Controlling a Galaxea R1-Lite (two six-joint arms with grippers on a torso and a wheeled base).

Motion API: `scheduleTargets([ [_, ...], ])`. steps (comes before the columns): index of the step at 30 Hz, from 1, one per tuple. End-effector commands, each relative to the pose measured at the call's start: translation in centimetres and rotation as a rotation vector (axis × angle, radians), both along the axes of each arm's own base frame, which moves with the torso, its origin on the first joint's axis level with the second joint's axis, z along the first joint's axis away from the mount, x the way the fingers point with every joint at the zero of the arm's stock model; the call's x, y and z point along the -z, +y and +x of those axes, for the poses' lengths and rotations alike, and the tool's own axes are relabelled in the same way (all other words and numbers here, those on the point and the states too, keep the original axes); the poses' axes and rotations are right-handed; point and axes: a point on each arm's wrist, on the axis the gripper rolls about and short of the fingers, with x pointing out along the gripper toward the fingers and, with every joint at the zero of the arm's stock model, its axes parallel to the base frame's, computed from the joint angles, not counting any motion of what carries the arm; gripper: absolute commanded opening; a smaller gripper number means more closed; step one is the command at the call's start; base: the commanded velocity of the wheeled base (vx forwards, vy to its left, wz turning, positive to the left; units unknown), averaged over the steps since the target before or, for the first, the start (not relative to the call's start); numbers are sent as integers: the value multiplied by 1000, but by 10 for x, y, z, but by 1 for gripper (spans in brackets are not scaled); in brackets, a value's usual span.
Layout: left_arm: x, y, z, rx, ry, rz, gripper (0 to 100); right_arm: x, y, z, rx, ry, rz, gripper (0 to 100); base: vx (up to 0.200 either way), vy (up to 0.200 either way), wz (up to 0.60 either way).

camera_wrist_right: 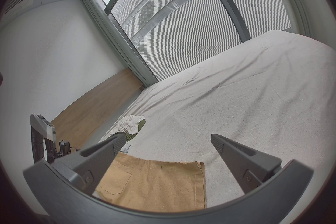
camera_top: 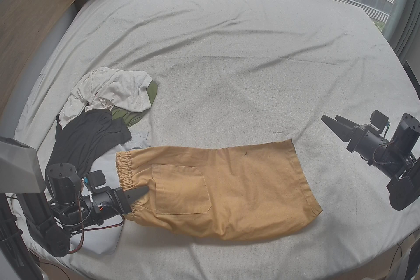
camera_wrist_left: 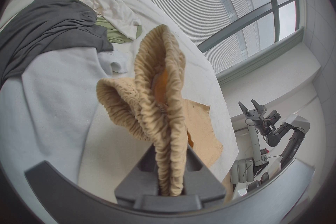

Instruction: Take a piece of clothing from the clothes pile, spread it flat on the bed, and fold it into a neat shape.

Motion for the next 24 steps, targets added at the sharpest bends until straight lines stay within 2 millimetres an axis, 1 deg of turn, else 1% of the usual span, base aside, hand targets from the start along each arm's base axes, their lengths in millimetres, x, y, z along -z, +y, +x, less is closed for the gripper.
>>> scheduleTargets([
  [1,-5,-9,3,31,-30,-14,0,0,1,0,-3,-1,0,100,0,0,0],
  [5,-10,-19,7,61,-52,-37,0,0,0,0,1,-1,0,100,0,0,0],
  [8,-13,-33,5,100,-43,-72,0,-1,-1,0,3,-3,0,100,0,0,0],
  [9,-13,-33,5,100,-43,-72,0,-1,-1,0,3,-3,0,100,0,0,0],
  [10,-15,-42,5,127,-41,-94,0,0,-1,0,3,0,1,100,0,0,0],
  [15,-21,-58,10,167,-72,-124,0,-1,-2,1,6,-2,2,100,0,0,0],
  [24,-20,-84,21,228,-103,-144,0,-1,-2,2,9,-7,2,100,0,0,0],
])
